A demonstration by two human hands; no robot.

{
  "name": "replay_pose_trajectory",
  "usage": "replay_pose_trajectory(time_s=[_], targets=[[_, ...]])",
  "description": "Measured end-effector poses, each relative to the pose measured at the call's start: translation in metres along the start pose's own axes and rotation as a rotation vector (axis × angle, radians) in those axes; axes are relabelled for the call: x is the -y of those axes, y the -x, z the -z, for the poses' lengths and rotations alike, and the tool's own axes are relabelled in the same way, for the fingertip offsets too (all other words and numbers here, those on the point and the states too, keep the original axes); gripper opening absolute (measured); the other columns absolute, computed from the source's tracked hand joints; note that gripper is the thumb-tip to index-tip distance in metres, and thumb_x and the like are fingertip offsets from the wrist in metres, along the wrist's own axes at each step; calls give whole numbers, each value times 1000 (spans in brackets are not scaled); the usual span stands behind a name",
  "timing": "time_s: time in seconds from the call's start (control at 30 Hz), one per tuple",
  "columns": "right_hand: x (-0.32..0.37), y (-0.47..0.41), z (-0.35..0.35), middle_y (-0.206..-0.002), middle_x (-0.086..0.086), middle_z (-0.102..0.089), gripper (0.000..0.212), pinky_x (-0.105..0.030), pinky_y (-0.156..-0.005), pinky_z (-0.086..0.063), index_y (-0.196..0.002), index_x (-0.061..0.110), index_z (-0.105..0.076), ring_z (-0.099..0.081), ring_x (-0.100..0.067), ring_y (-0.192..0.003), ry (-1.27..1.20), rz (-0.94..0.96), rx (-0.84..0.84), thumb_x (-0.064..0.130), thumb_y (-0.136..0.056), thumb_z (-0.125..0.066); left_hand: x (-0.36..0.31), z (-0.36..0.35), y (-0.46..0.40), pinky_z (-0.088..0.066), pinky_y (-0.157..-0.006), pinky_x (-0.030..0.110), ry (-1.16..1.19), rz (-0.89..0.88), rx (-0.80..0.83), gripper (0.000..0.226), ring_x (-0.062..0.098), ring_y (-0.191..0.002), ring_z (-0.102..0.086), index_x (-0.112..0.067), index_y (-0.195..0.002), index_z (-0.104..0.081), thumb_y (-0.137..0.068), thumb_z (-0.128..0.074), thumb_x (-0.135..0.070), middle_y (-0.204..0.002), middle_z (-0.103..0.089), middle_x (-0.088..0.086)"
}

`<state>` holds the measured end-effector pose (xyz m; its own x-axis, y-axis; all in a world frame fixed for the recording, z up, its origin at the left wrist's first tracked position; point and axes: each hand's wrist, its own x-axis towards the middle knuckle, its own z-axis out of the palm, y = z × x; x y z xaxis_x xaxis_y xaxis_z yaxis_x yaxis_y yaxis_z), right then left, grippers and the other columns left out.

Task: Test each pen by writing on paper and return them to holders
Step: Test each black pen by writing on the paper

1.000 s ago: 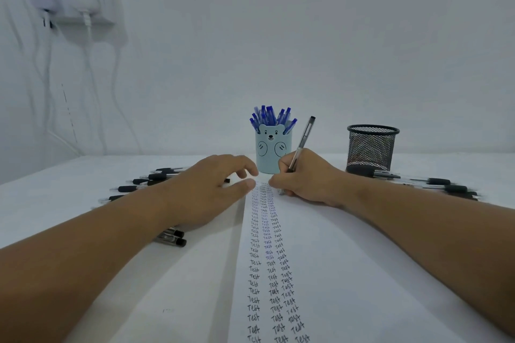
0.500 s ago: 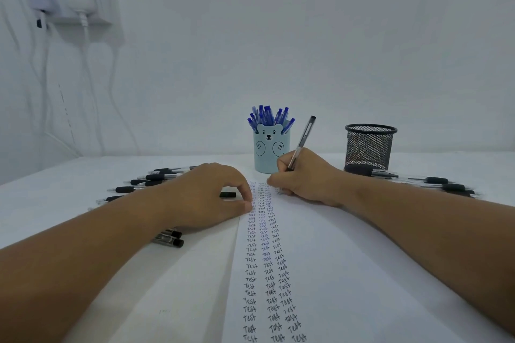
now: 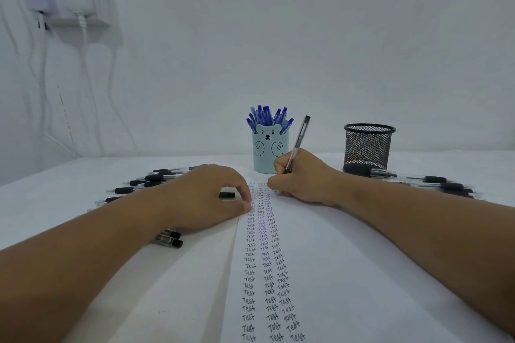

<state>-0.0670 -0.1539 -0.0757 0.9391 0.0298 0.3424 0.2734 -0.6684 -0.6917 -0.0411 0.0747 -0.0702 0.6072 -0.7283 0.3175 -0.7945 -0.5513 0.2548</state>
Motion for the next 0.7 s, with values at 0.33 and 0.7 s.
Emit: replay_pose_trajectory(time_s=[0.33,0.7], targets=[[1,1,1,-46,9,-38,34,-22,-51,-27,-55,13,-42,-36,-2,-47,50,24,7,5,-78,-66,2,-1,0,-39,-109,34,-4,16,17,14,-5,-115,-52,-44,-95,-68,-86,-63,-53,-110,-64,-31],[1,1,2,-44,9,-36,37,-18,-48,-26,-54,14,-40,-37,-2,-46,82,51,11,5,-79,-65,3,-1,-1,-40,-108,33,8,-2,12,10,-5,-114,-54,-42,-94,-69,-88,-66,-50,-109,-65,-29]])
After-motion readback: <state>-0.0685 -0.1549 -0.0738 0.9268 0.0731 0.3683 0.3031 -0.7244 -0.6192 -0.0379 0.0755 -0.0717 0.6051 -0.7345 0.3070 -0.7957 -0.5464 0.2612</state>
